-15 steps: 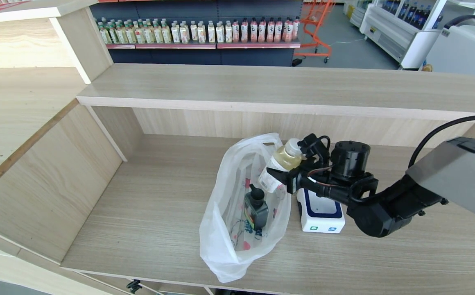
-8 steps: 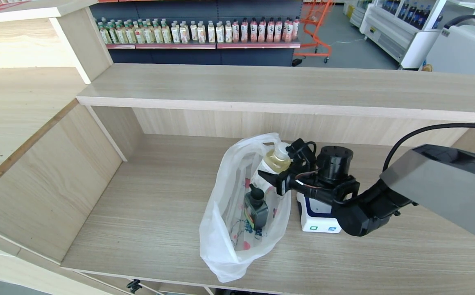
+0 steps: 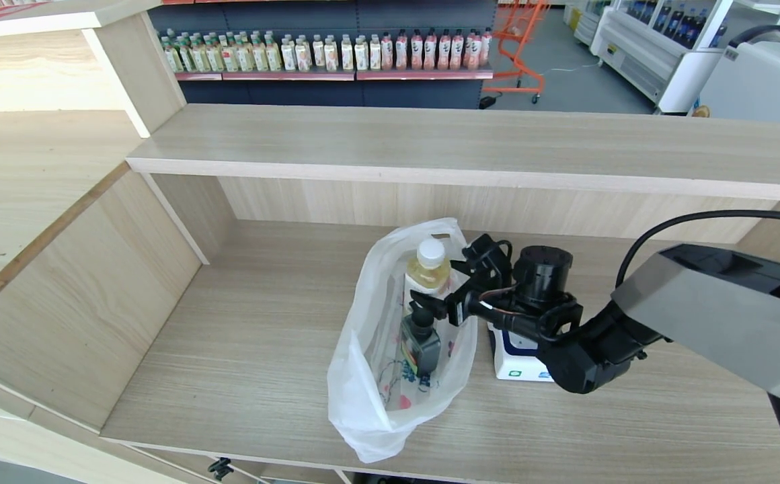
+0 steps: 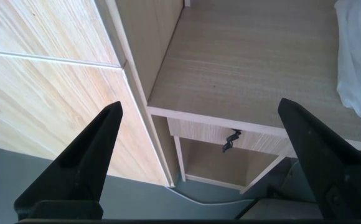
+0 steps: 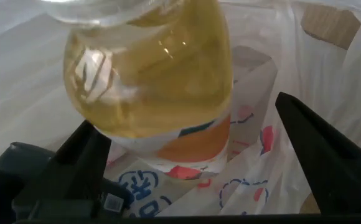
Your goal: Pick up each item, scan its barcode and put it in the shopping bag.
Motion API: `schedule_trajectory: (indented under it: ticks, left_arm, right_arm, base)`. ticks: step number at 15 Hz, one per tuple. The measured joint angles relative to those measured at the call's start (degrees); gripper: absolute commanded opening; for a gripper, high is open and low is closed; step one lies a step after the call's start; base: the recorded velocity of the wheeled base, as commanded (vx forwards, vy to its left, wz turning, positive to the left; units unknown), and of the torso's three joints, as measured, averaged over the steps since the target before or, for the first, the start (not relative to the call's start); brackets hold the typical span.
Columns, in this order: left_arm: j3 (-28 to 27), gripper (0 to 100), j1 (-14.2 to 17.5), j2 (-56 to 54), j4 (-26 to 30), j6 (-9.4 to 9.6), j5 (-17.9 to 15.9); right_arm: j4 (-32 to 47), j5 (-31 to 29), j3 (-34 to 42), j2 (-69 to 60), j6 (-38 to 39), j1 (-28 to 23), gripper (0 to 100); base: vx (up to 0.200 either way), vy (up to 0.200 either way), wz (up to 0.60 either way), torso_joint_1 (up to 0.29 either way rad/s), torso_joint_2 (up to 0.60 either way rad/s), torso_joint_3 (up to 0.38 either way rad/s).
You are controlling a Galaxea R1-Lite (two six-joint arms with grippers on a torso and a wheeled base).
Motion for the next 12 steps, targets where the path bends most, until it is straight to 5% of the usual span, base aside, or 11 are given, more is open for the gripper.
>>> schedule_trajectory:
  ticks: [6, 12]
  left_arm:
    - [0.0, 100, 0.0, 0.0, 0.0, -0.02, 0.0]
    - [0.0, 100, 0.0, 0.0, 0.0, 0.00, 0.0]
  right_arm:
    - [4.3, 0.0, 5.2, -11.9, 13.9, -0.5, 100]
    - [11.5, -0.5, 27.7, -36.6, 16.3, -3.1, 100]
  base:
    - [0.000, 0.000, 0.00, 0.000, 0.00, 0.000]
    - [0.000, 0.000, 0.00, 0.000, 0.00, 0.000]
